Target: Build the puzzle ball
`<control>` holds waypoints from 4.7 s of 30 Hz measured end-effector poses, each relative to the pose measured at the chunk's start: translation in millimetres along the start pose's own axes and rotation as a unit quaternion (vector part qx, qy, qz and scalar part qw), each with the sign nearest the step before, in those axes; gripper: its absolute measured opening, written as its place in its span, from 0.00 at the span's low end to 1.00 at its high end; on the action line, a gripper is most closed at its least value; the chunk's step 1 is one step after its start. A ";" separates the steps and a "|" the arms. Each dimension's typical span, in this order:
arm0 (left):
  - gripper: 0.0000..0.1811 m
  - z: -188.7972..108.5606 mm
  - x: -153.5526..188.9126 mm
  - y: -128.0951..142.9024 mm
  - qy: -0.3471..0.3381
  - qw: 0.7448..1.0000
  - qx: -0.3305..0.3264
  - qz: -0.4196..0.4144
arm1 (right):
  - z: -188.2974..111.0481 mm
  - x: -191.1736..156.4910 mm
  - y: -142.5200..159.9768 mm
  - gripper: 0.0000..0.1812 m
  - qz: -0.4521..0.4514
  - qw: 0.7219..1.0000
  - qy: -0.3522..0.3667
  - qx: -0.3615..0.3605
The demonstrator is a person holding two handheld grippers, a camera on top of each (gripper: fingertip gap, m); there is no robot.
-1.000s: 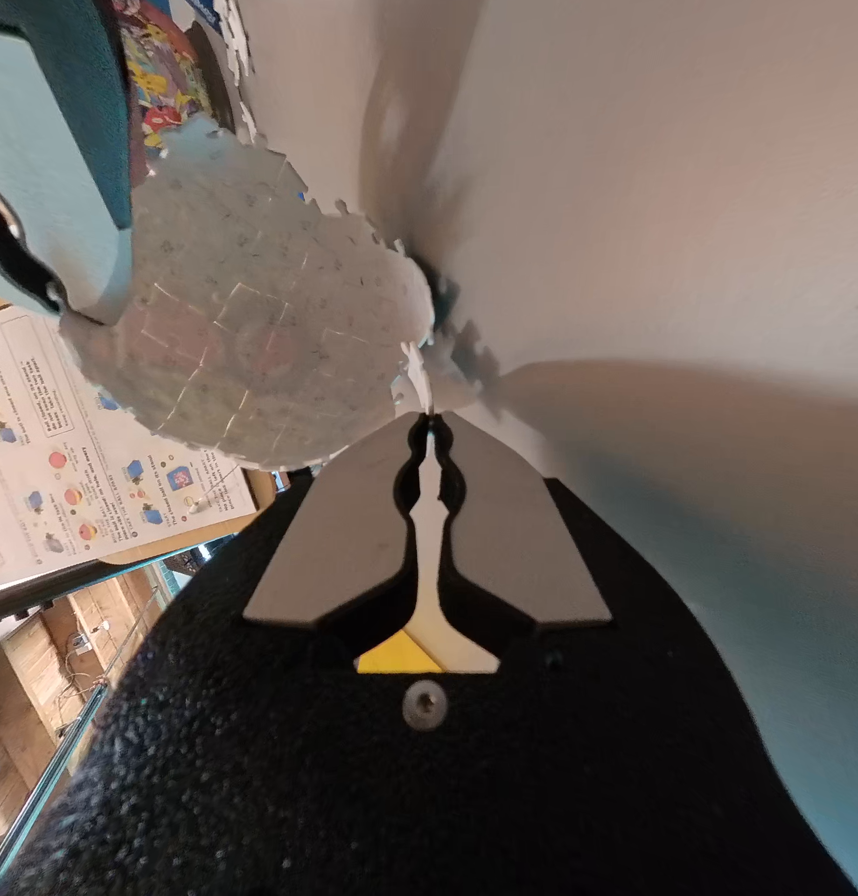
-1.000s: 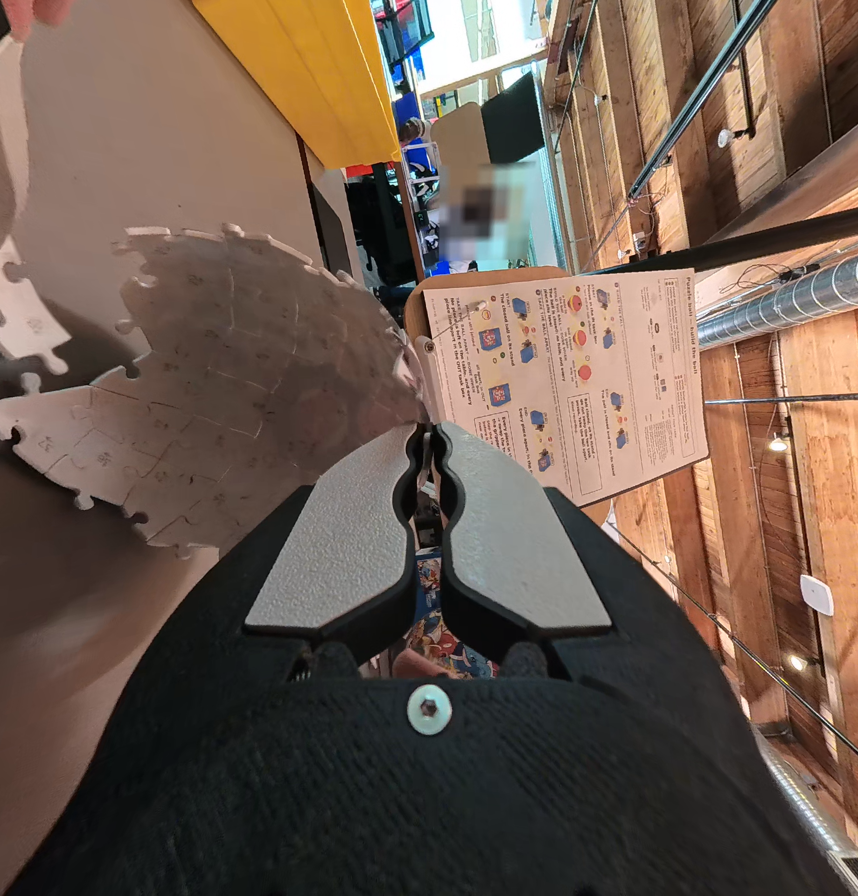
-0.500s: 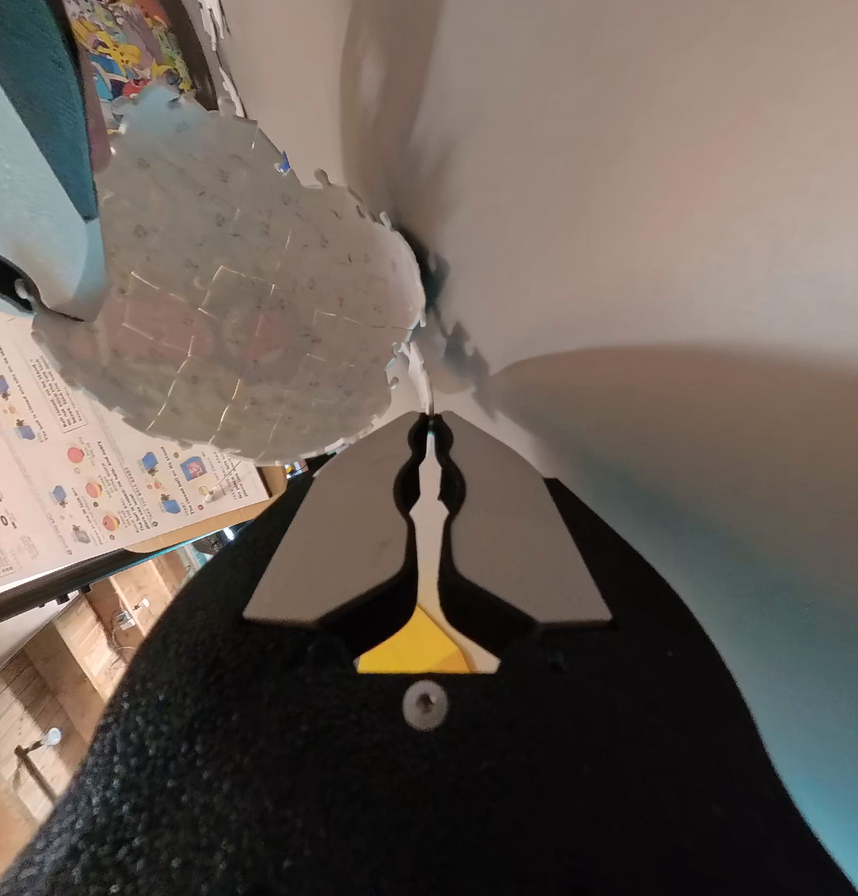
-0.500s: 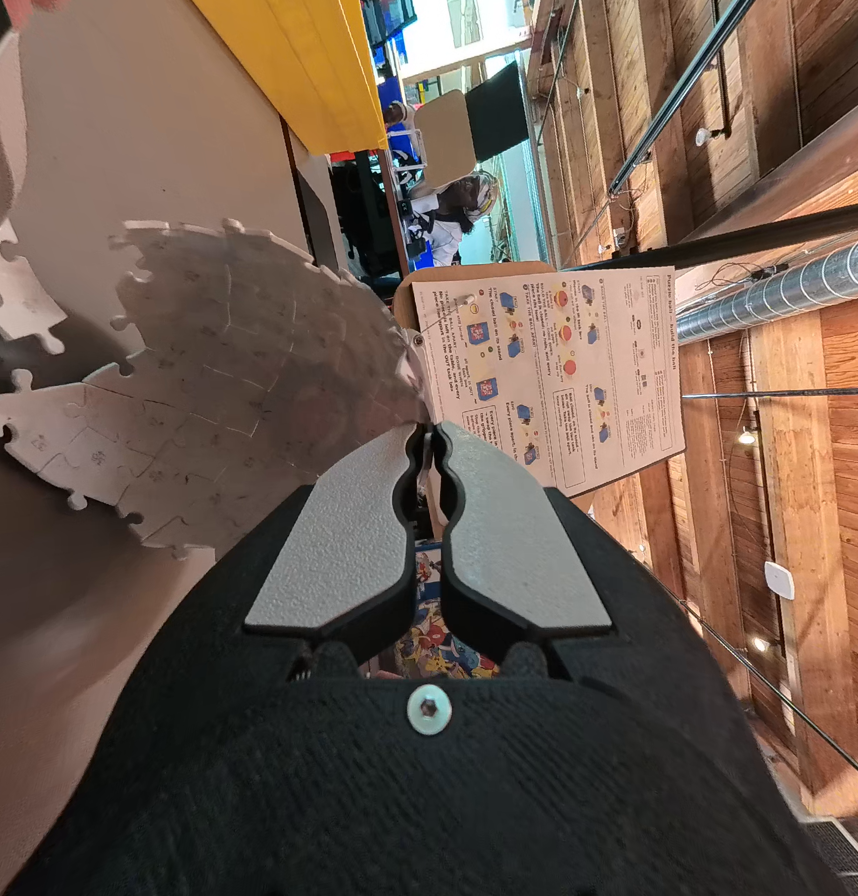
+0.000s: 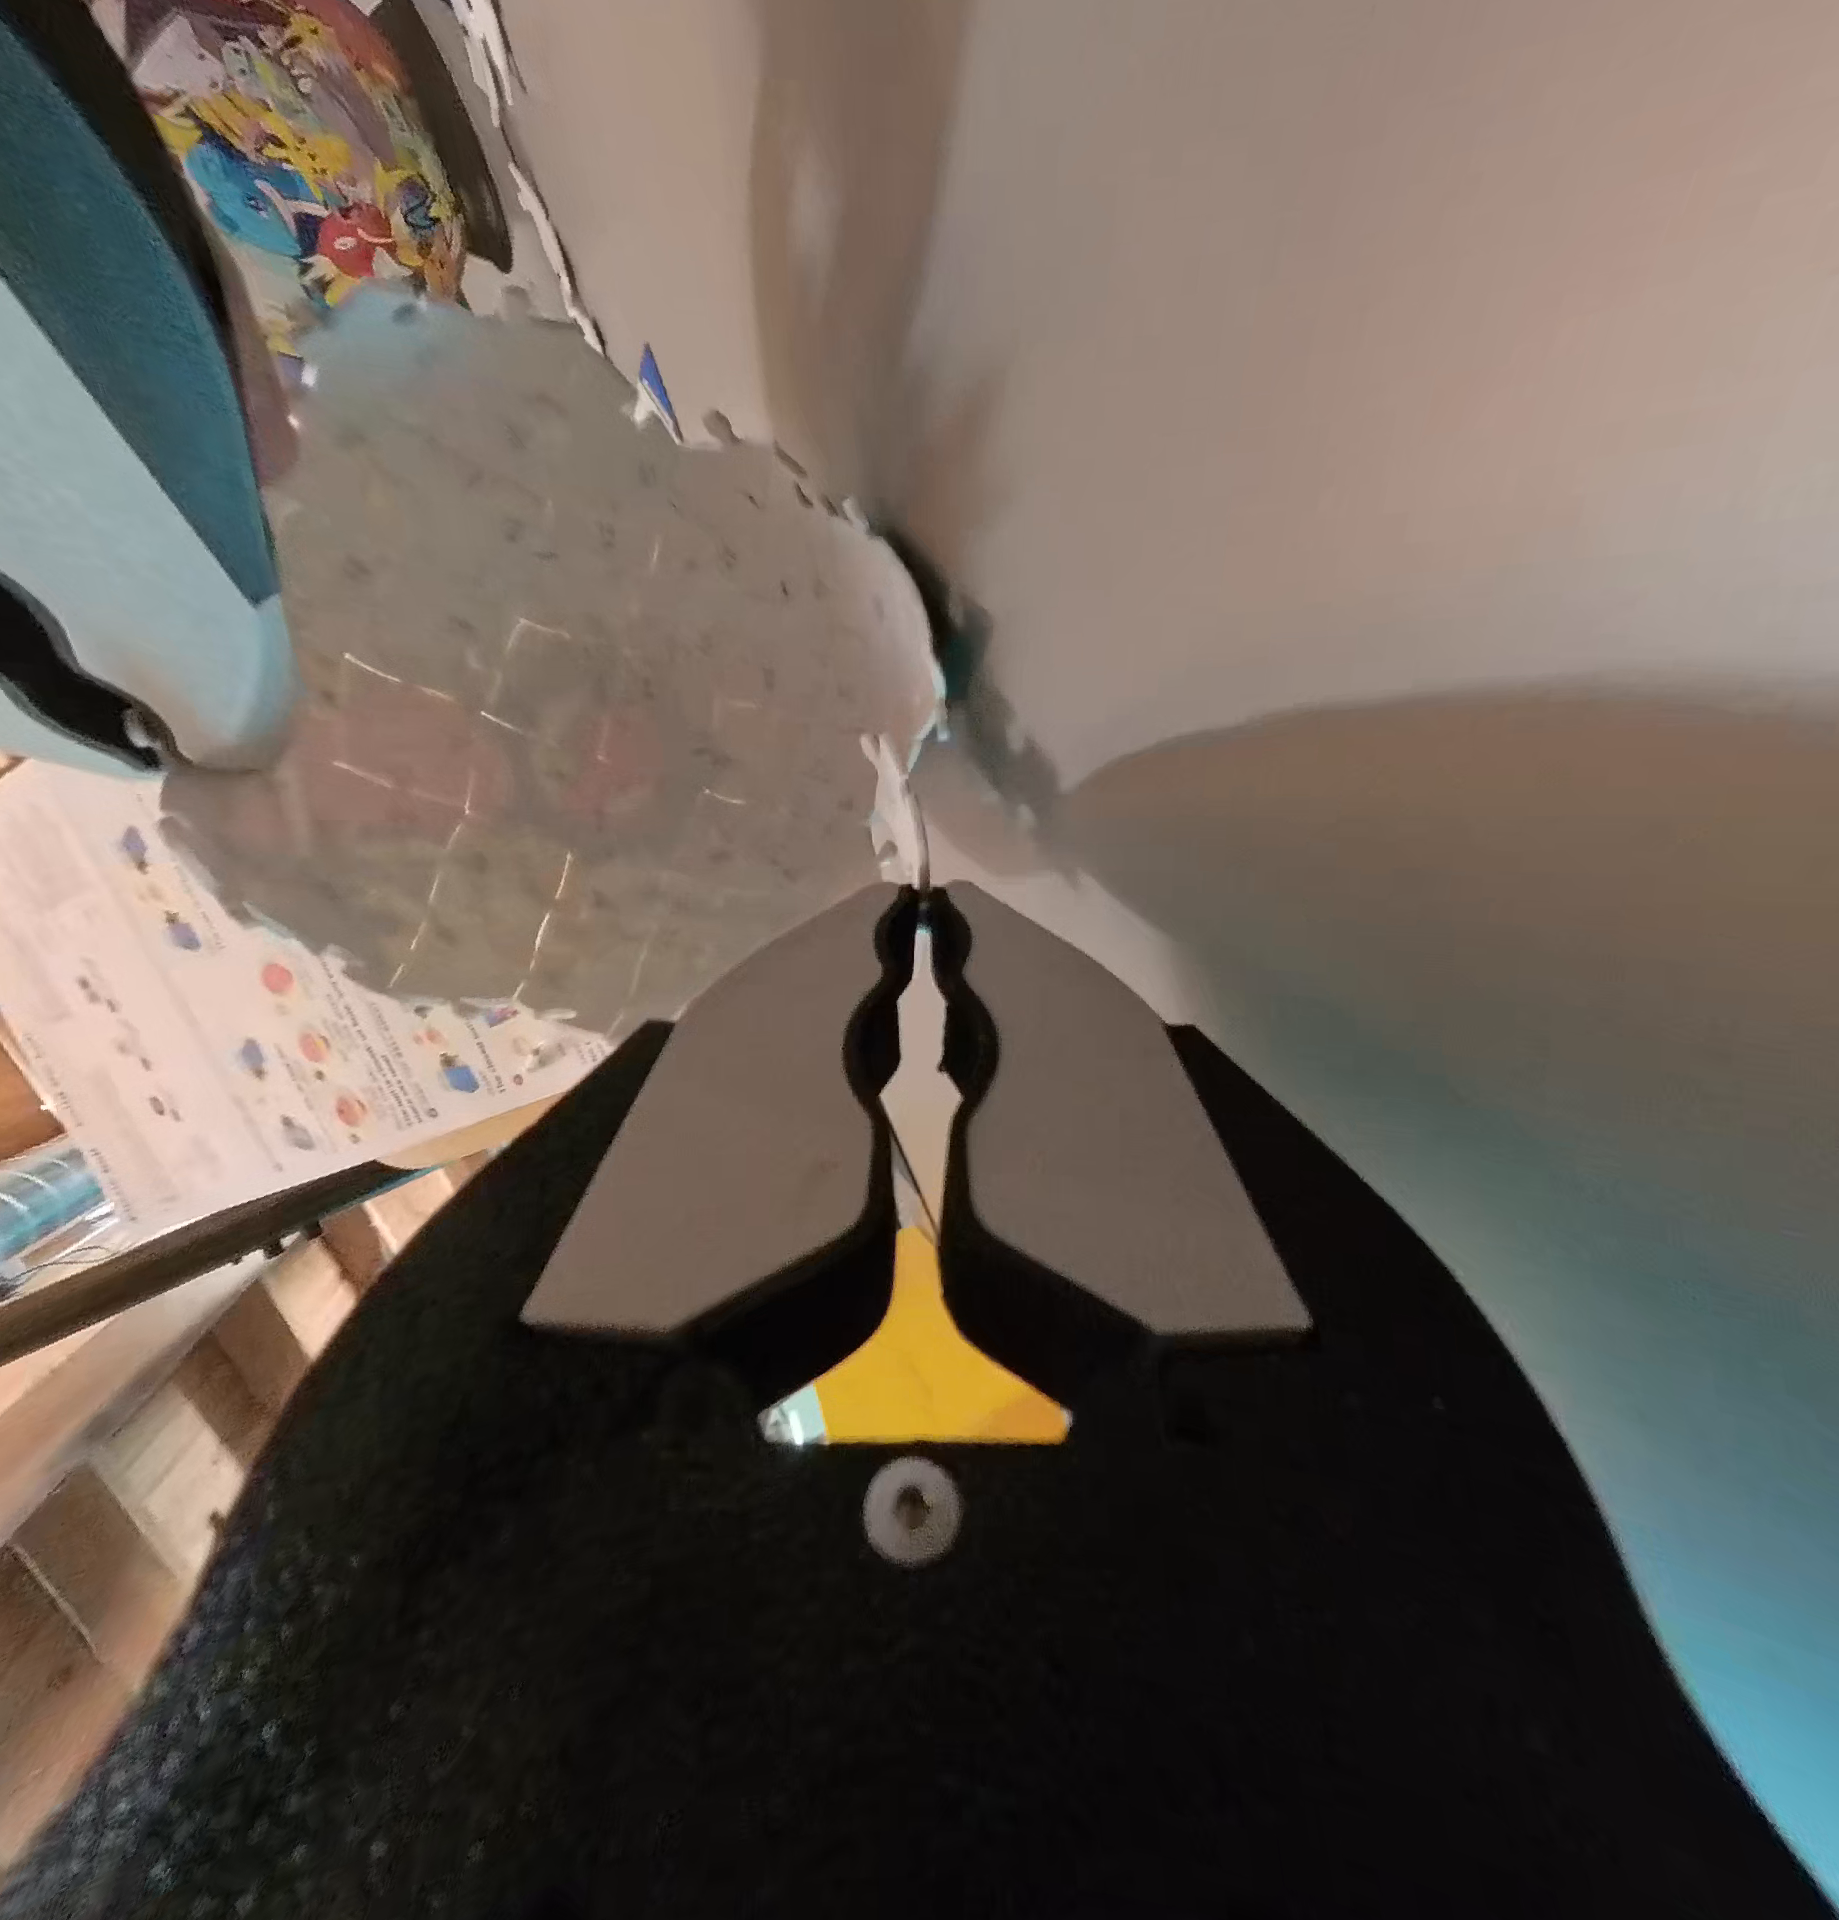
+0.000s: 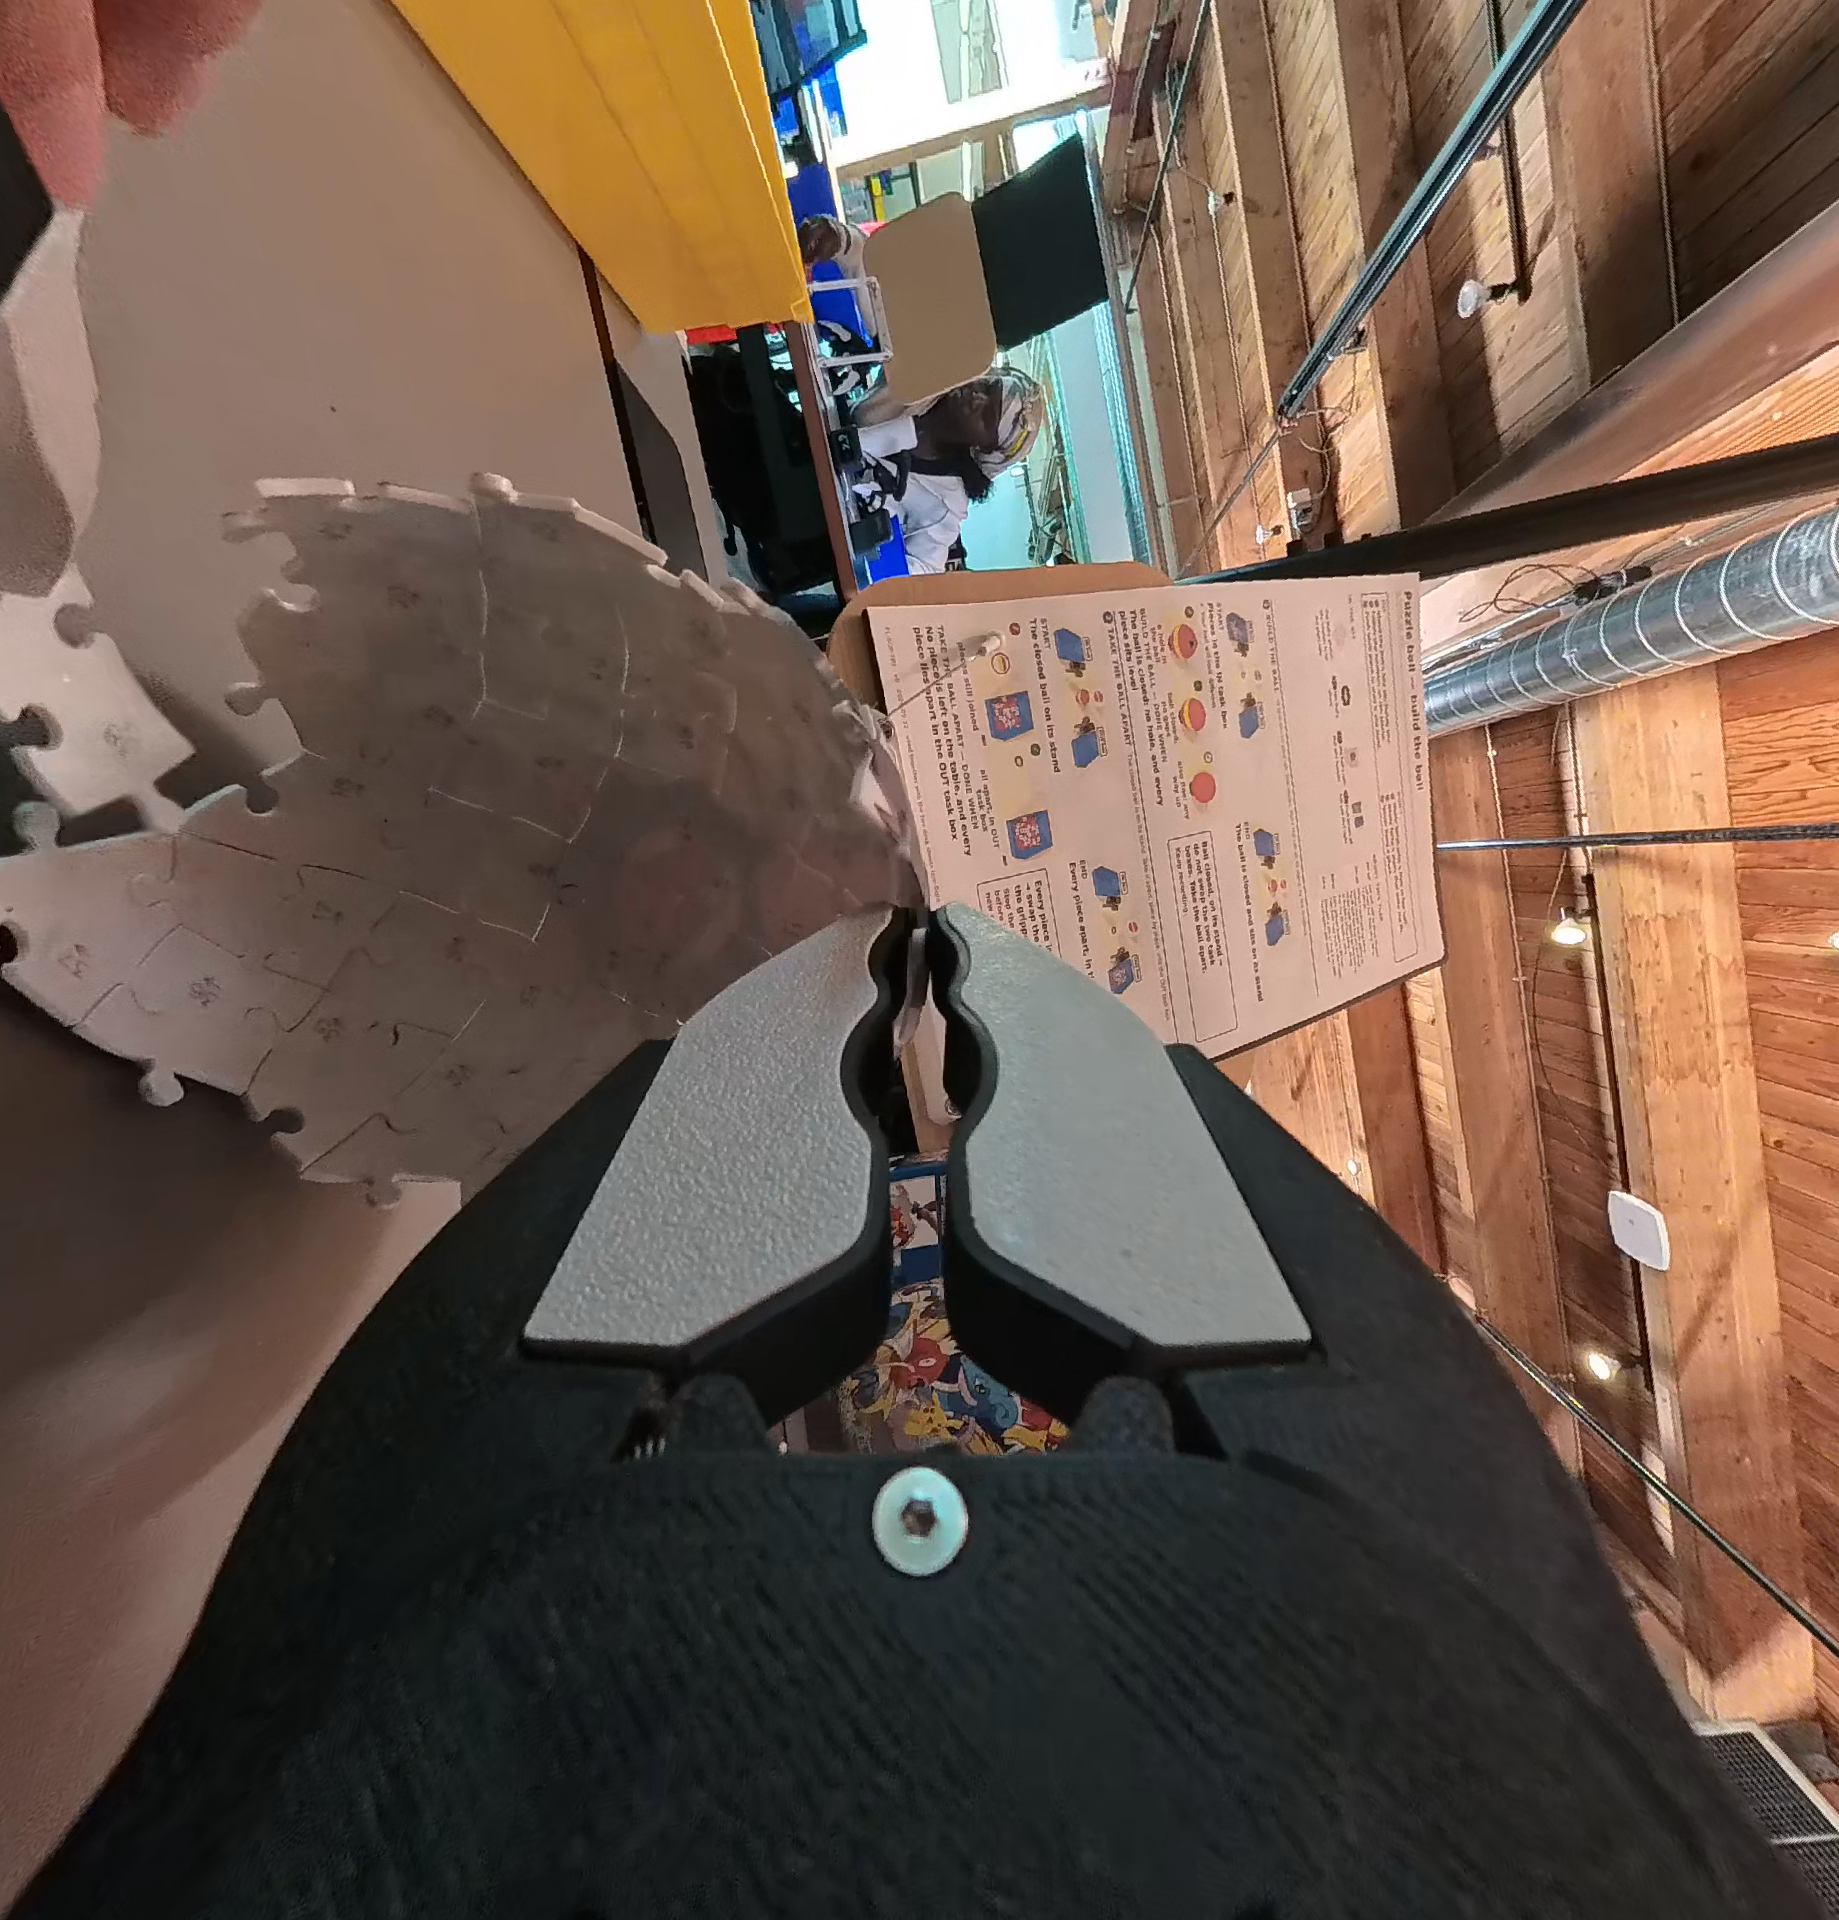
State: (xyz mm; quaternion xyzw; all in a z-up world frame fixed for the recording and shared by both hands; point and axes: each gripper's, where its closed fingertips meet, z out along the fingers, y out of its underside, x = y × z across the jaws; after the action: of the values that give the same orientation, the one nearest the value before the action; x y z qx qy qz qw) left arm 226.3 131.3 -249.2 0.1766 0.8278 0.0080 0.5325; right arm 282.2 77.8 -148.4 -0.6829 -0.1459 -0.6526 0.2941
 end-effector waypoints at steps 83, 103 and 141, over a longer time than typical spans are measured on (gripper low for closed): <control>0.14 0.3 27.2 -5.4 0.241 0.633 -0.020 -0.736 | -2.7 0.1 -5.2 0.02 -0.014 1.000 0.017 0.006; 0.14 -5.4 20.2 -7.3 0.220 0.602 -0.047 -0.766 | -2.5 0.5 -5.3 0.02 -0.022 0.999 0.021 0.007; 0.21 13.5 22.9 -10.3 0.252 0.696 0.024 -0.671 | -3.4 0.6 -4.4 0.02 -0.017 1.000 0.020 0.006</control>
State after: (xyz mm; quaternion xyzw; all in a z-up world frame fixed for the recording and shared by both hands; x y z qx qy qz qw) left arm 226.9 126.2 -277.2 -0.4223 0.8296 -0.3269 0.1631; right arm 277.0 79.2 -146.9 -0.6653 -0.1557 -0.6700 0.2903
